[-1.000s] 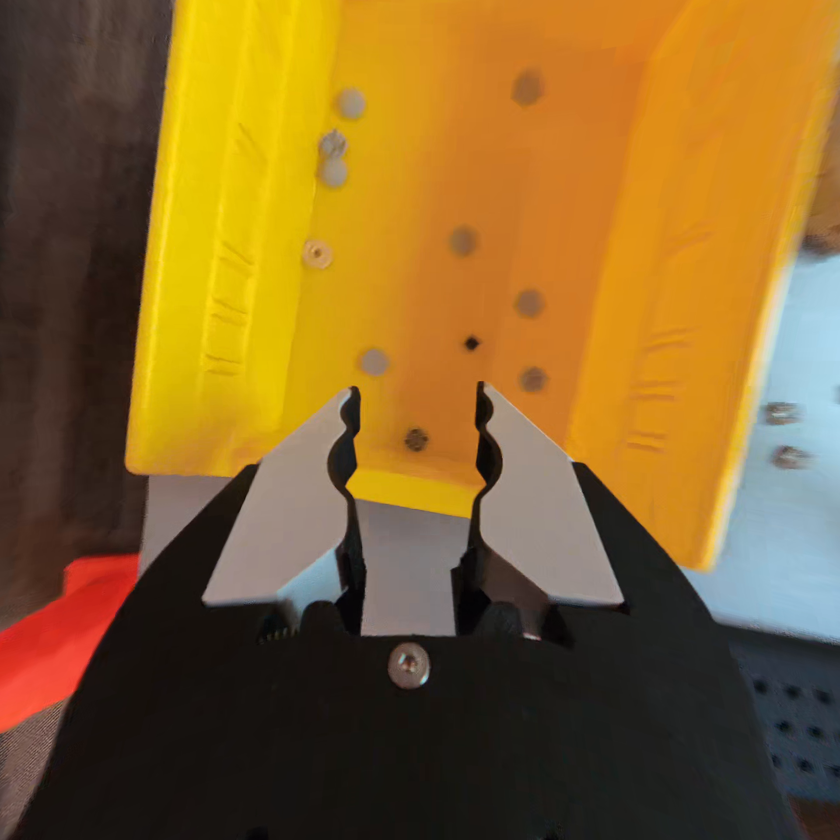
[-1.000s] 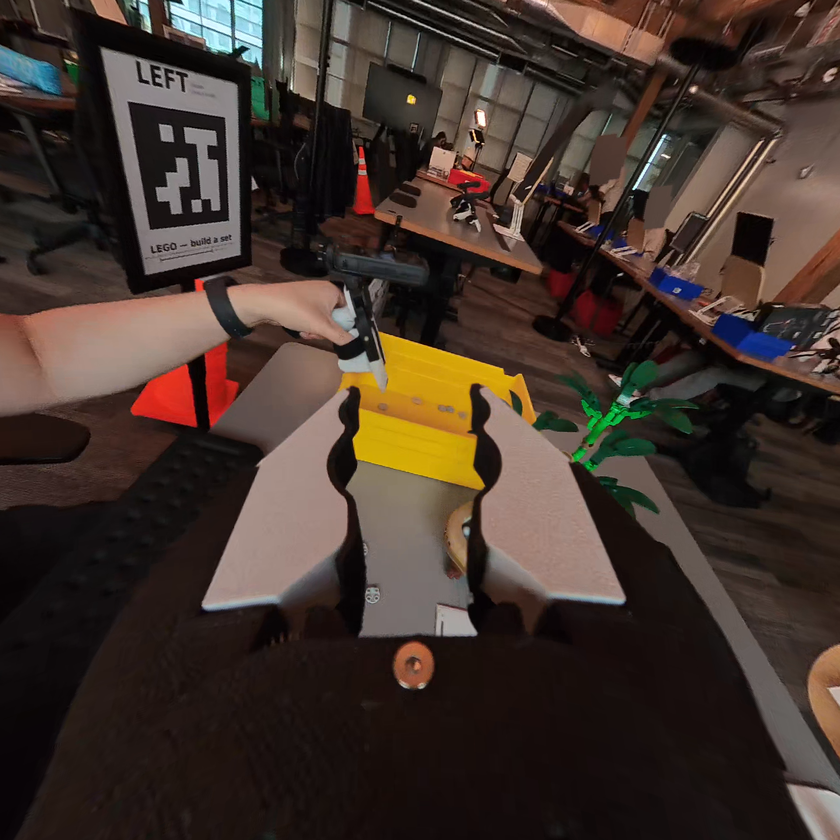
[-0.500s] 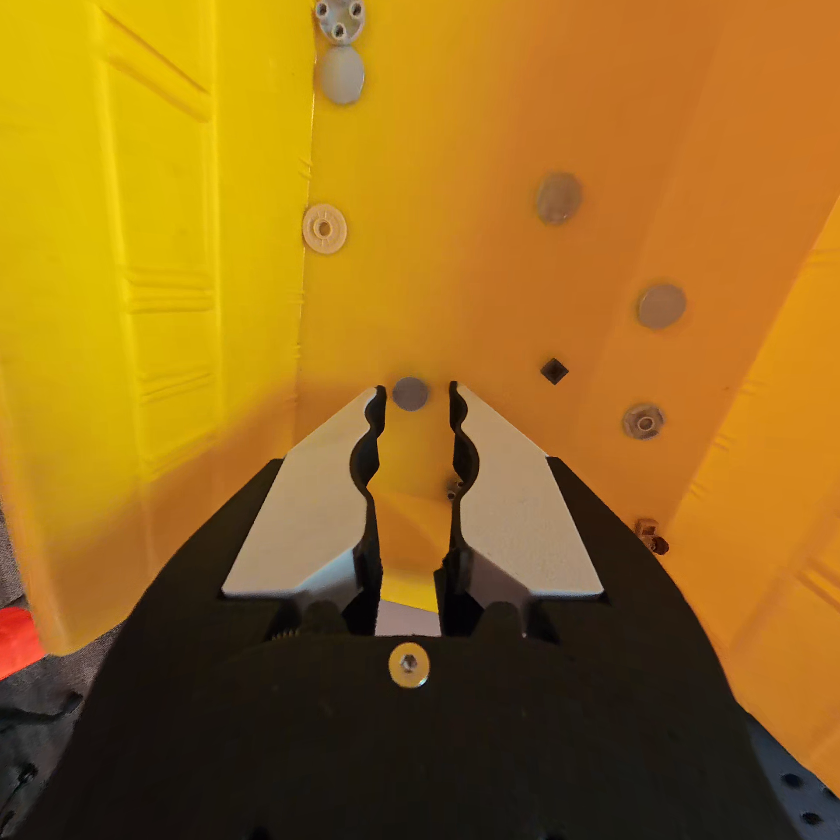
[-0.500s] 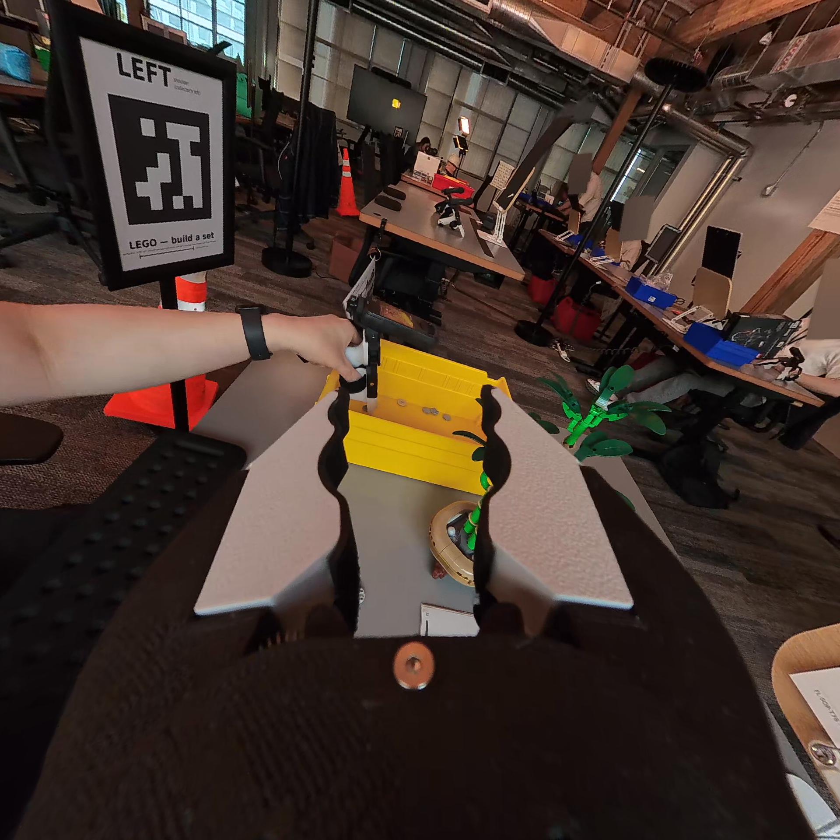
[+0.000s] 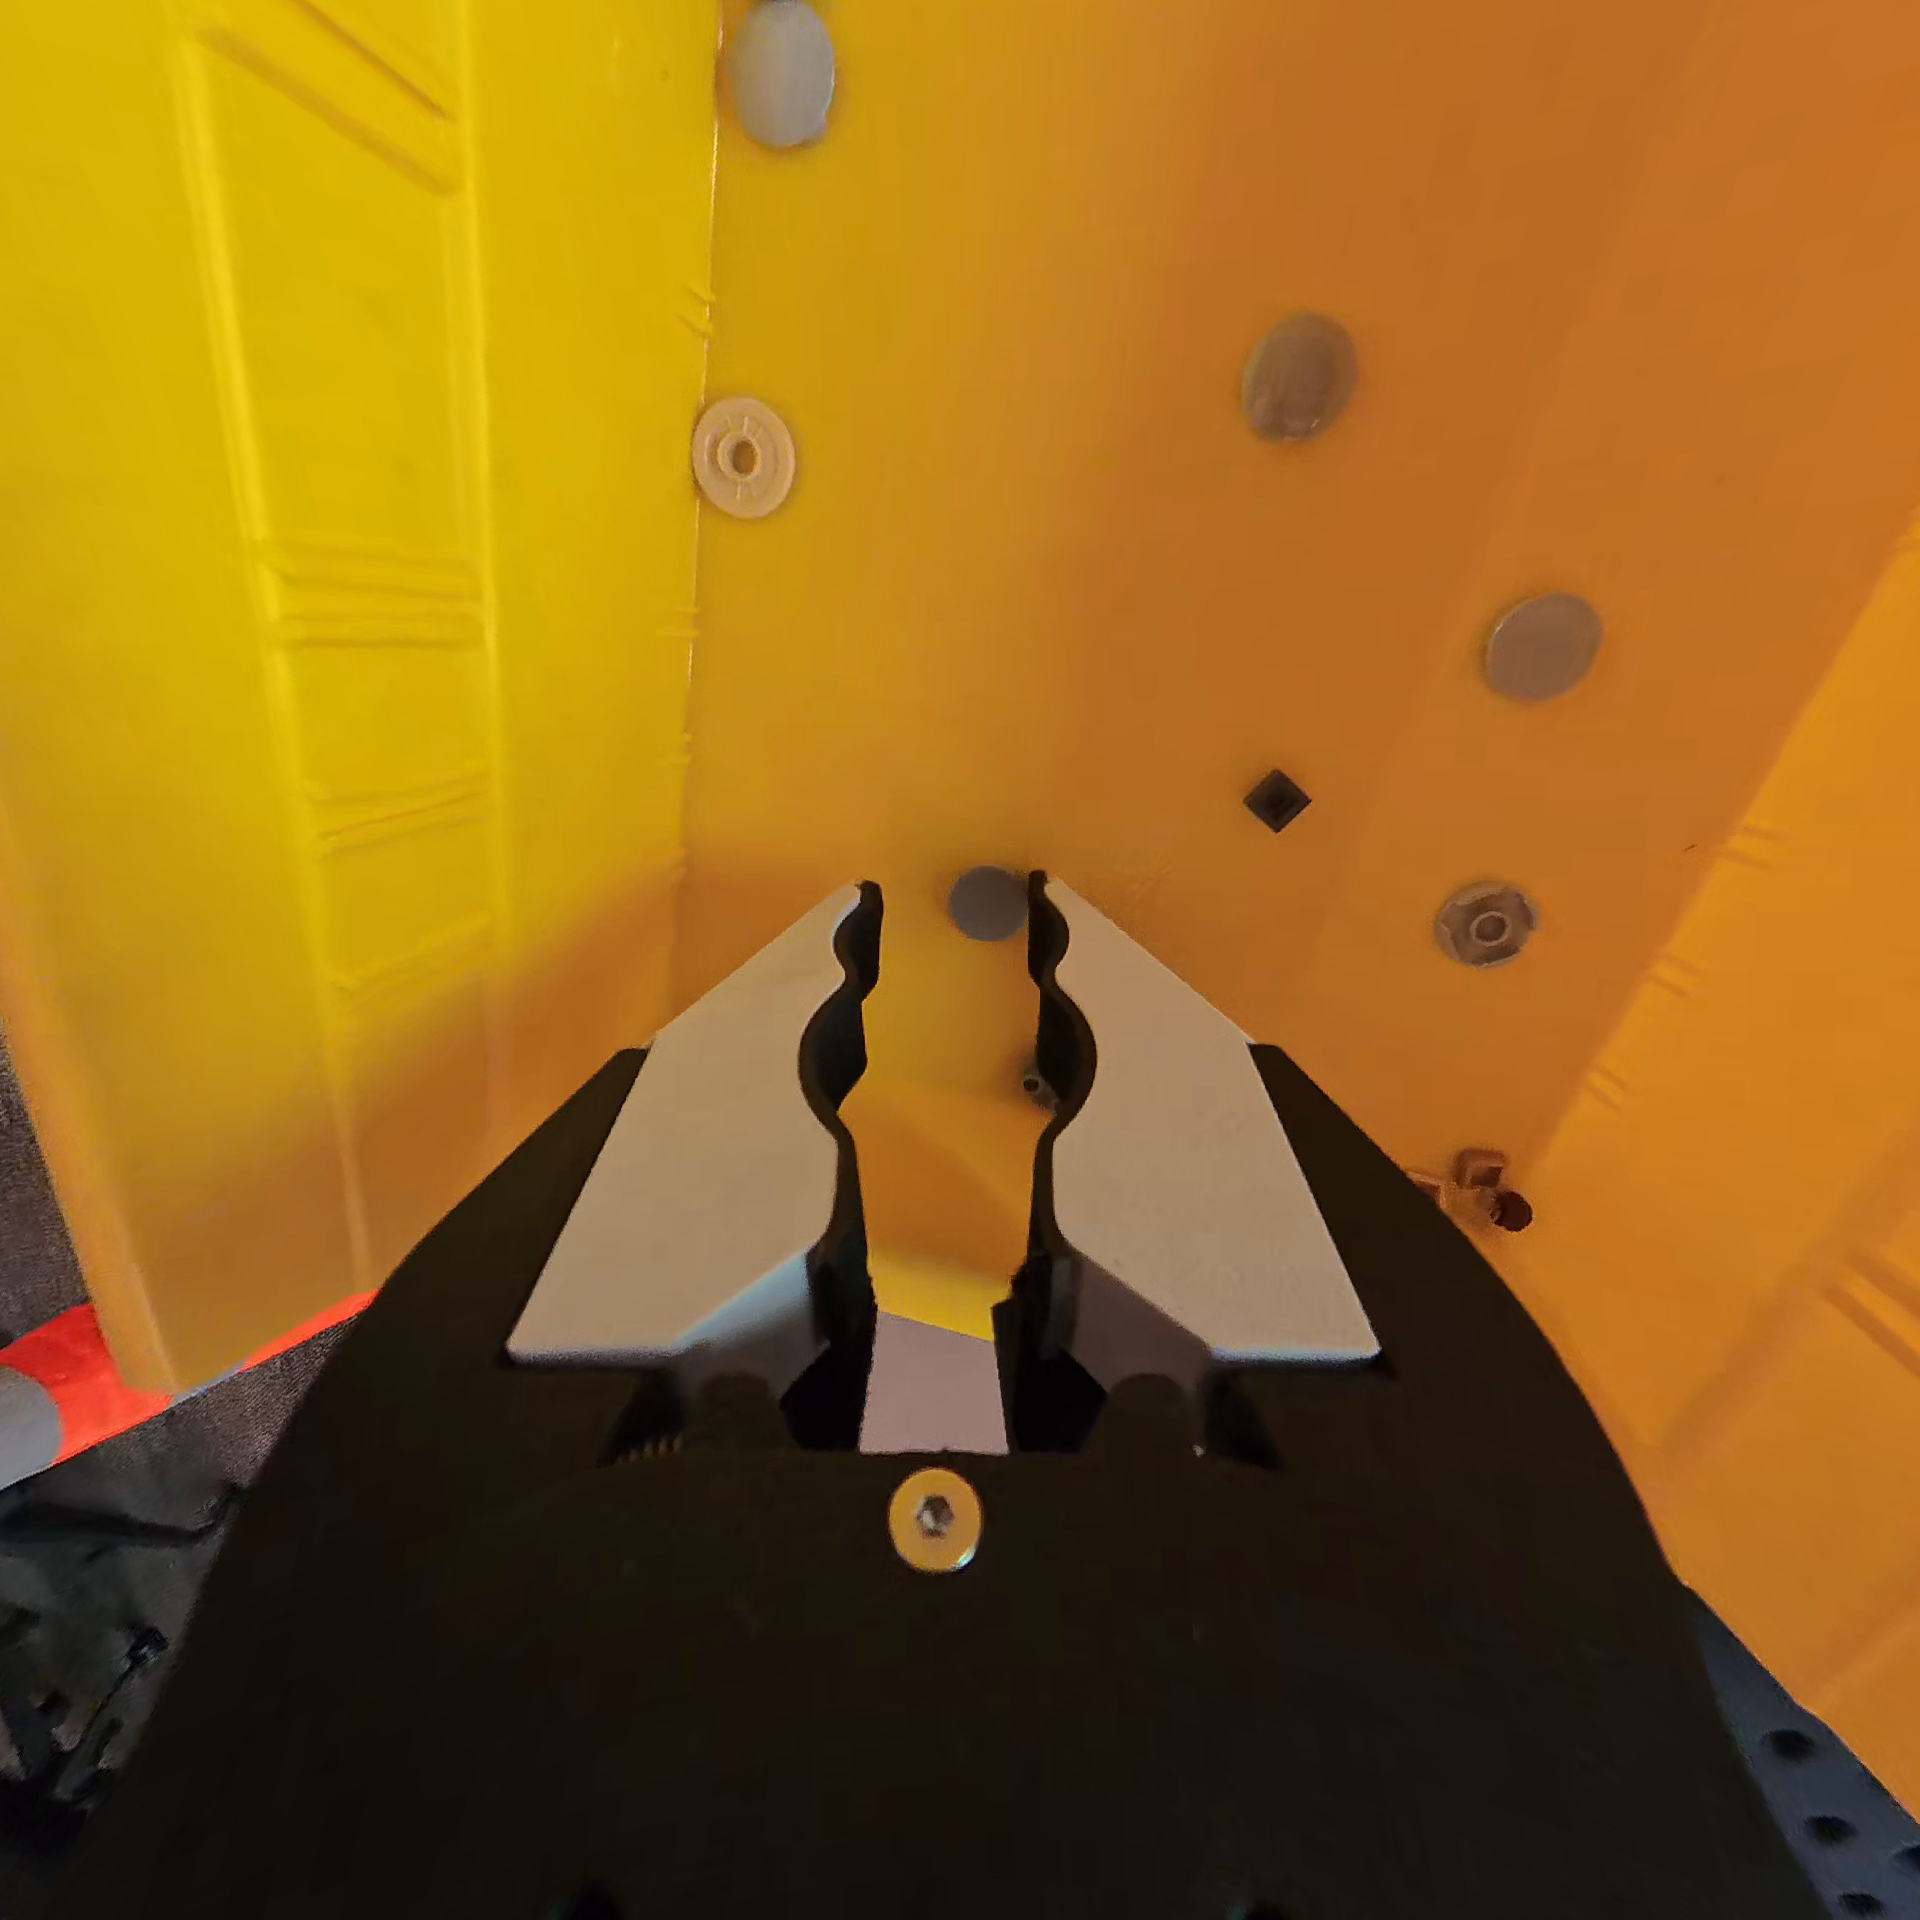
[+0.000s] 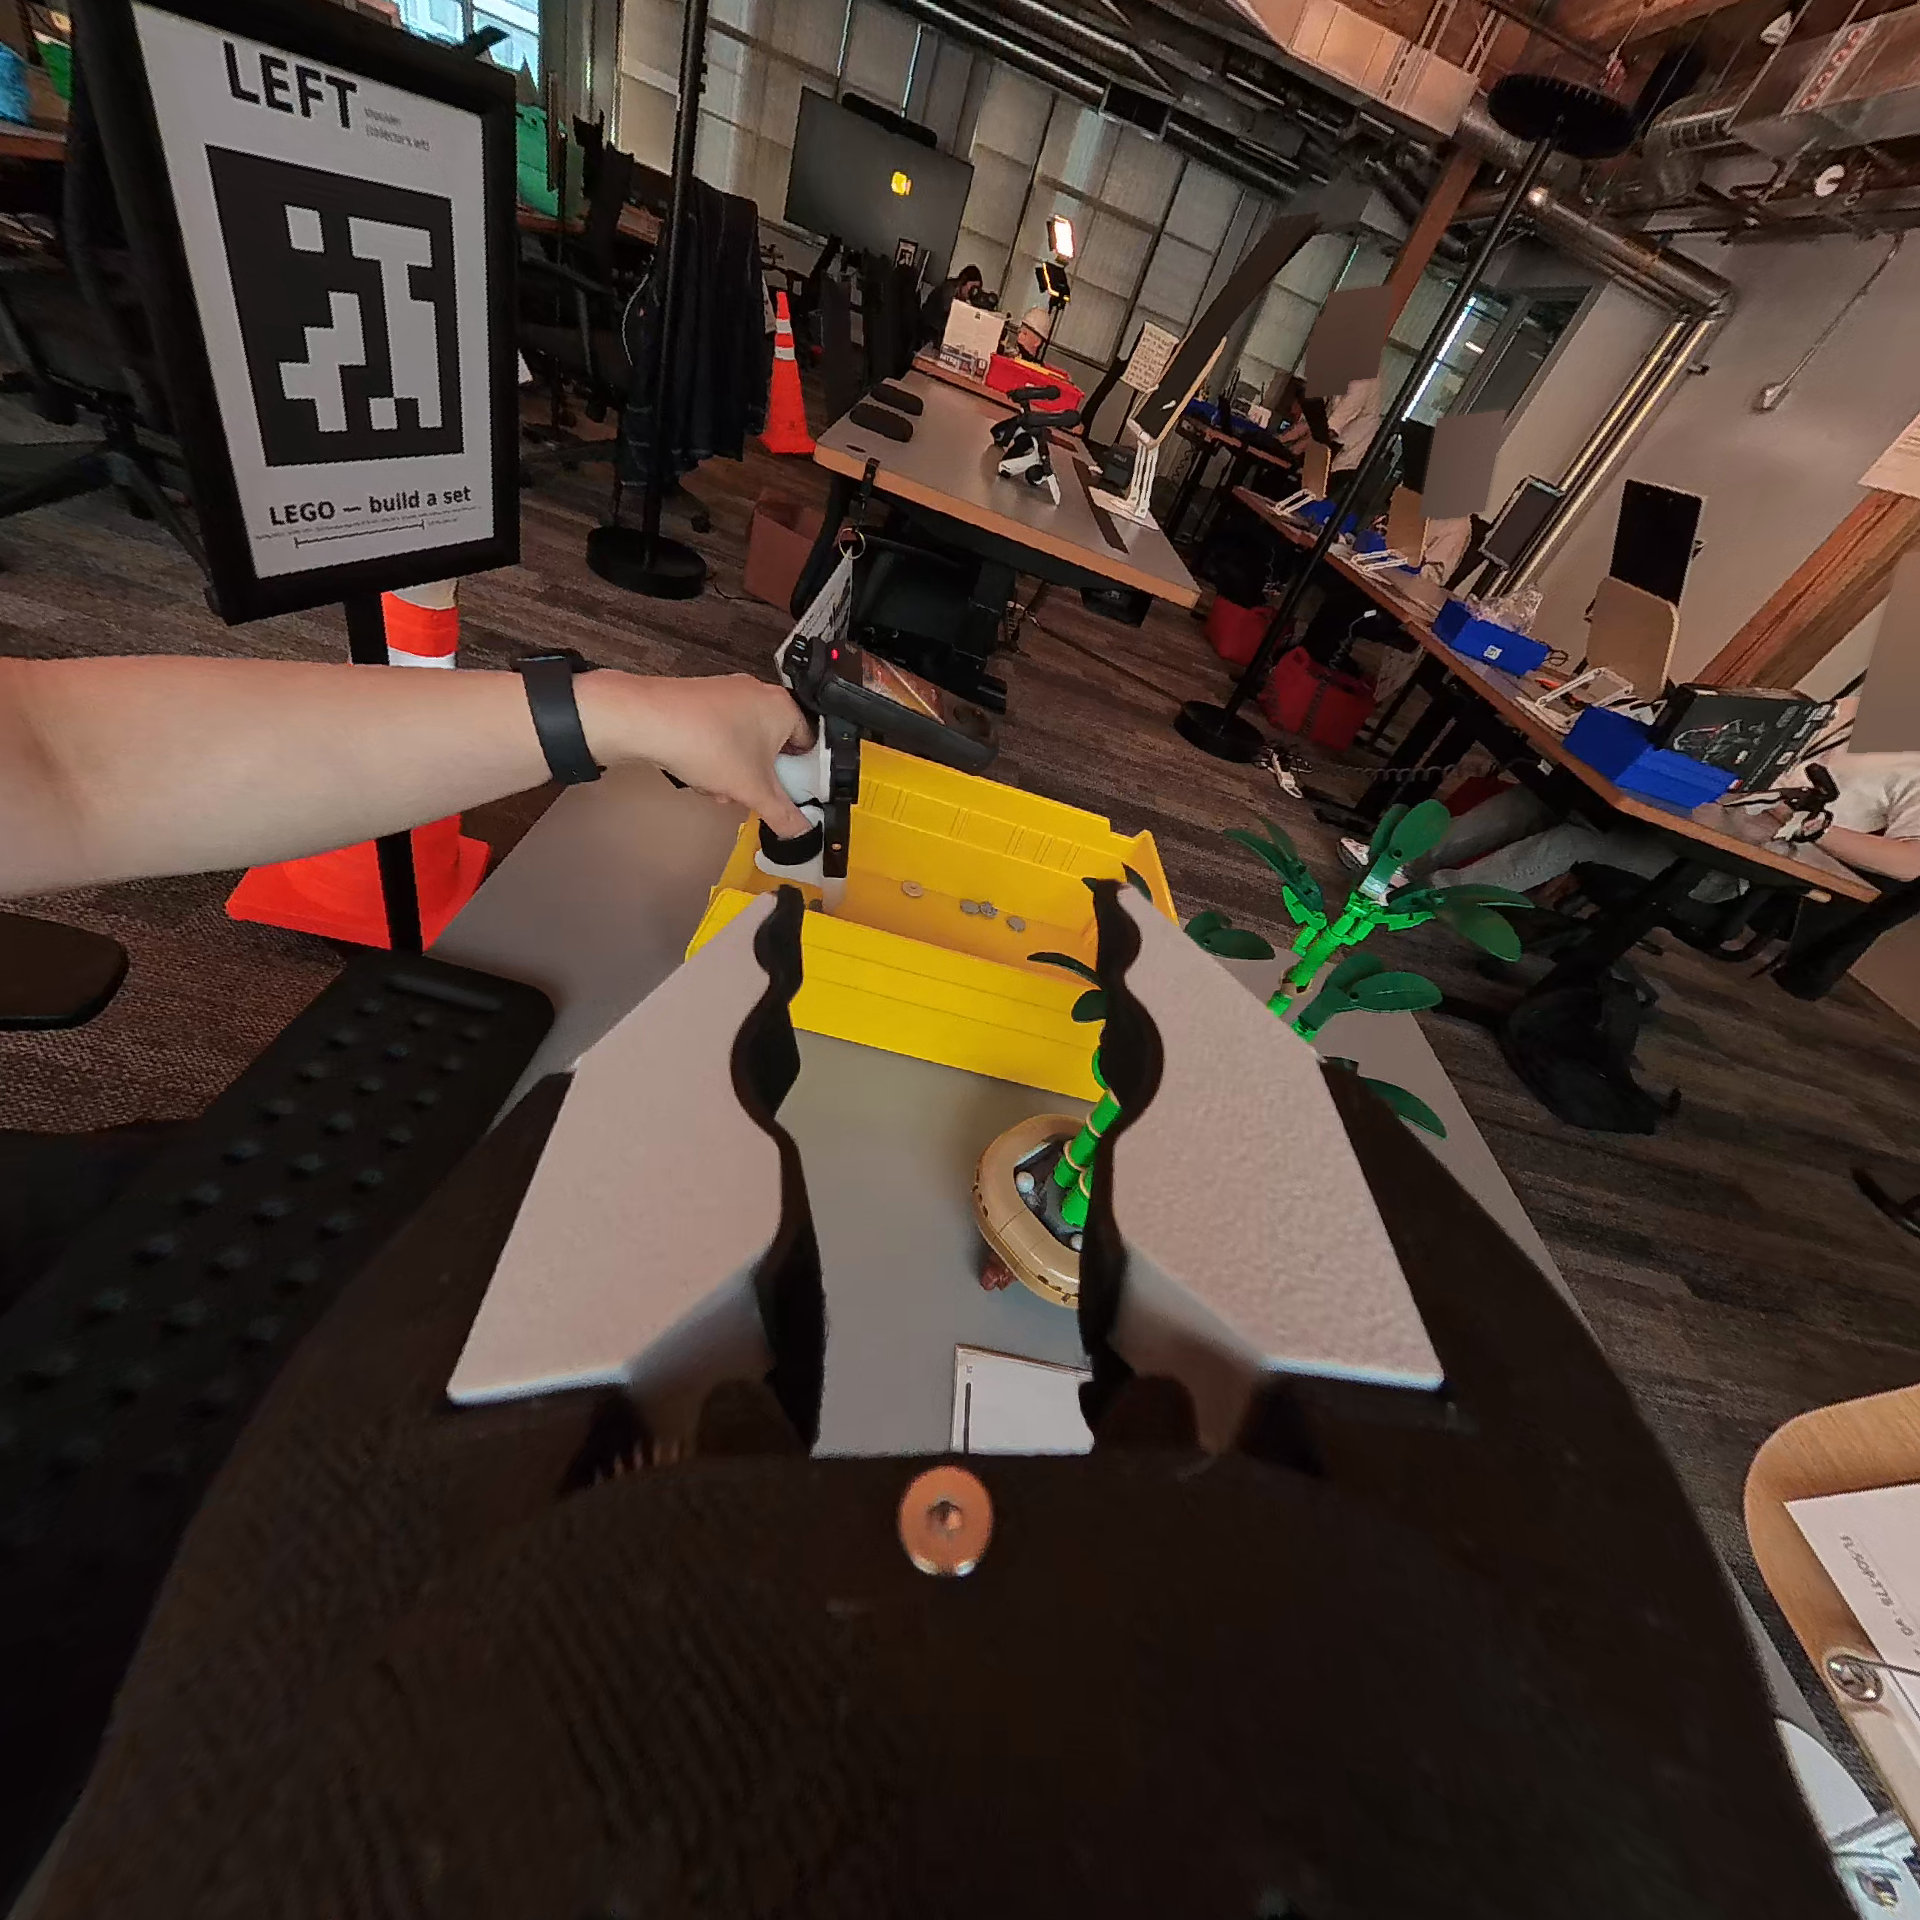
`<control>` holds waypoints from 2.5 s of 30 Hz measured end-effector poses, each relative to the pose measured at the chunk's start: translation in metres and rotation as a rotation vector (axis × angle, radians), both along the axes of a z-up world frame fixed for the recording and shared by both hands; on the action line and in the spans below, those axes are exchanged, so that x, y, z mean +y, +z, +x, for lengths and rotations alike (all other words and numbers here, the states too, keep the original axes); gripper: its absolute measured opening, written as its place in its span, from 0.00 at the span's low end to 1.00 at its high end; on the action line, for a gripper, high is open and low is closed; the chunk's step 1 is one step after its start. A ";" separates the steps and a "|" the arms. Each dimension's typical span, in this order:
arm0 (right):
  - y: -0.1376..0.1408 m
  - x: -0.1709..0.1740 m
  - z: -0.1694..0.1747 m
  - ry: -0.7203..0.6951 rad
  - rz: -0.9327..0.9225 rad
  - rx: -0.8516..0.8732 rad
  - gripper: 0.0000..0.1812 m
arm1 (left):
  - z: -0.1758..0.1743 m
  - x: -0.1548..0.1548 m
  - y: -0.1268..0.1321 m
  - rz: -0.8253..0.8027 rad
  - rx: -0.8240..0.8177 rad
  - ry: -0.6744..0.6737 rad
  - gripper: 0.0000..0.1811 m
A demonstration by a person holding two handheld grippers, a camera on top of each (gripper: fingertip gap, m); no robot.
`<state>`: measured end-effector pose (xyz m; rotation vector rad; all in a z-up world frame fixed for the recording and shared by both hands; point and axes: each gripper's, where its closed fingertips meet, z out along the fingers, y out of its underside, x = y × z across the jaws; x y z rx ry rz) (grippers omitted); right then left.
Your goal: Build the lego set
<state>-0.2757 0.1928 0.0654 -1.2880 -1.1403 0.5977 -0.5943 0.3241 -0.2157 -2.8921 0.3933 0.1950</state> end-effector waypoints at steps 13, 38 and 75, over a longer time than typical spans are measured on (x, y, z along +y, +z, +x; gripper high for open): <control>-0.010 0.003 -0.002 -0.008 -0.010 -0.053 0.31 | 0.008 -0.007 0.001 -0.025 -0.031 -0.007 0.11; -0.019 0.002 -0.008 0.000 -0.011 -0.099 0.29 | 0.083 -0.024 0.110 0.411 -0.826 -0.092 0.00; 0.030 -0.112 -0.114 0.045 1.070 -0.215 0.01 | 0.149 -0.230 0.275 1.104 -1.309 -0.680 0.21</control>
